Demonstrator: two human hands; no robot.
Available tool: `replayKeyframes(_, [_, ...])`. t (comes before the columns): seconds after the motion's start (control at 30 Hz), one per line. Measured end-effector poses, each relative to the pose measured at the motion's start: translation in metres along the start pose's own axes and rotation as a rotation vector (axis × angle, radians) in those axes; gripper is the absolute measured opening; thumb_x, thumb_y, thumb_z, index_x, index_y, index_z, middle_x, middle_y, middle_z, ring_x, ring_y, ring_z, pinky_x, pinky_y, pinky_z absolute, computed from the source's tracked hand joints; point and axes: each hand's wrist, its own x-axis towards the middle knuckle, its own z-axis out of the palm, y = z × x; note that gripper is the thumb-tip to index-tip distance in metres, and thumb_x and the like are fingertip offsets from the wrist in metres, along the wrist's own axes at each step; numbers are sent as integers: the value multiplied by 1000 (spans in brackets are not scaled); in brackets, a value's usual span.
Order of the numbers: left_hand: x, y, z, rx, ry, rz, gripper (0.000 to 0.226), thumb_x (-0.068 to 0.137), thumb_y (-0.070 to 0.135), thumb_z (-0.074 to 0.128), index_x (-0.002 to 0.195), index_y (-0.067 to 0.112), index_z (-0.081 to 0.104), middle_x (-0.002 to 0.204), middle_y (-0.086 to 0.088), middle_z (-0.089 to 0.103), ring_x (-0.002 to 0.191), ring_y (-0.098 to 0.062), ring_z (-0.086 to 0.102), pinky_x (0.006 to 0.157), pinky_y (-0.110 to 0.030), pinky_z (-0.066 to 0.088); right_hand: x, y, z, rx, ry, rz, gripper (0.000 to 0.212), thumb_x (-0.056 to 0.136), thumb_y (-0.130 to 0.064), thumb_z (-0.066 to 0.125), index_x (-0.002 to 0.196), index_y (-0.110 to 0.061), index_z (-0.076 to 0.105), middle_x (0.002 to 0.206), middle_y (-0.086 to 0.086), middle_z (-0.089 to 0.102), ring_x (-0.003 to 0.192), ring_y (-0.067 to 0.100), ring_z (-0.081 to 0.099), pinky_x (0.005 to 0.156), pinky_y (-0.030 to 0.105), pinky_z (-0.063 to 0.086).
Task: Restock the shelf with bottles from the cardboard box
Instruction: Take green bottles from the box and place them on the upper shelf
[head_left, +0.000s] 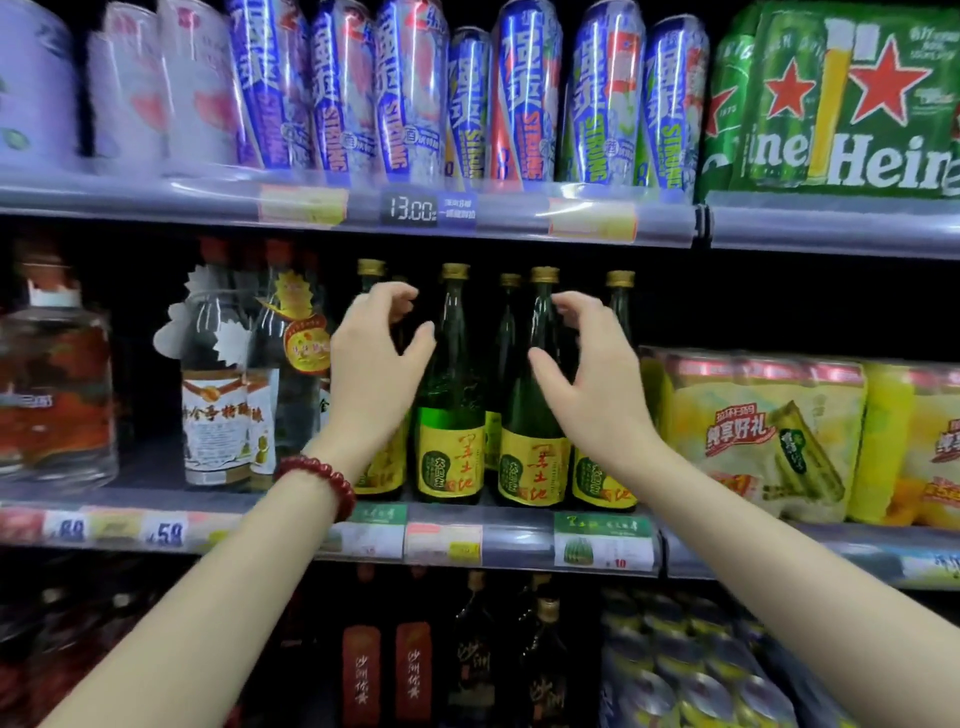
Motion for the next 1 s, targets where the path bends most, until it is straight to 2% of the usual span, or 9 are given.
replayKeyframes(0.1, [10, -25, -15, 137, -28, -30, 39, 88, 20, 63, 126, 11, 54, 123, -10, 55, 115, -19, 50, 91, -14, 28, 14, -22, 32, 87, -113, 71, 55, 92, -26, 60, 140, -11, 39, 138, 5, 49, 128, 16, 44, 104, 22, 32])
replayKeyframes(0.23, [25, -46, -22, 92, -59, -166, 54, 87, 30, 66, 133, 10, 48, 129, -12, 53, 122, -25, 48, 101, -26, 33, 45, -39, 67, 159, -134, 286, 65, 91, -35, 60, 144, -9, 33, 140, 10, 49, 130, 24, 45, 100, 27, 35])
replayKeyframes(0.37, [33, -57, -9, -97, -282, -405, 68, 81, 46, 69, 136, 14, 44, 124, -3, 60, 109, -19, 58, 82, -27, 45, 60, -38, 84, 178, -216, 443, 55, 92, -37, 57, 138, -11, 41, 133, 11, 55, 123, 29, 52, 94, 29, 41])
replayKeyframes(0.47, [35, -66, -4, -198, -308, -384, 60, 85, 43, 67, 134, 17, 46, 118, 4, 60, 109, -17, 59, 85, -30, 49, 60, -37, 87, 143, -228, 418, 41, 96, -32, 53, 131, -12, 48, 128, 9, 58, 118, 27, 54, 87, 26, 41])
replayKeyframes(0.57, [38, -73, -4, -394, -409, -398, 49, 86, 37, 67, 128, 15, 53, 116, -1, 67, 105, -22, 65, 91, -41, 54, 59, -40, 84, 94, -215, 410, 41, 97, -32, 51, 132, -12, 46, 128, 10, 56, 117, 27, 53, 83, 25, 36])
replayKeyframes(0.67, [38, -73, -3, -521, -479, -376, 46, 86, 33, 68, 126, 13, 55, 112, -1, 69, 101, -18, 69, 87, -37, 57, 59, -41, 79, 49, -219, 415, 42, 97, -33, 51, 131, -10, 46, 129, 10, 56, 118, 28, 53, 85, 27, 38])
replayKeyframes(0.8, [37, -76, -1, -525, -476, -356, 49, 86, 38, 67, 128, 15, 54, 115, 0, 68, 102, -16, 67, 90, -41, 56, 57, -41, 79, 15, -206, 418, 42, 96, -36, 52, 128, -8, 50, 125, 10, 59, 115, 27, 56, 85, 29, 43])
replayKeyframes(0.9, [37, -78, -1, -482, -490, -350, 57, 86, 44, 64, 134, 16, 49, 121, 0, 65, 108, -17, 64, 94, -43, 53, 53, -42, 82, -1, -167, 442, 53, 93, -42, 54, 135, -11, 48, 130, 11, 58, 121, 28, 53, 100, 38, 45])
replayKeyframes(1.0, [30, -79, 2, -356, -455, -311, 71, 86, 52, 61, 143, 18, 38, 138, -3, 54, 125, -22, 52, 104, -34, 41, 45, -42, 85, 18, -144, 481, 62, 90, -47, 57, 140, -13, 44, 135, 11, 56, 124, 27, 52, 103, 38, 45])
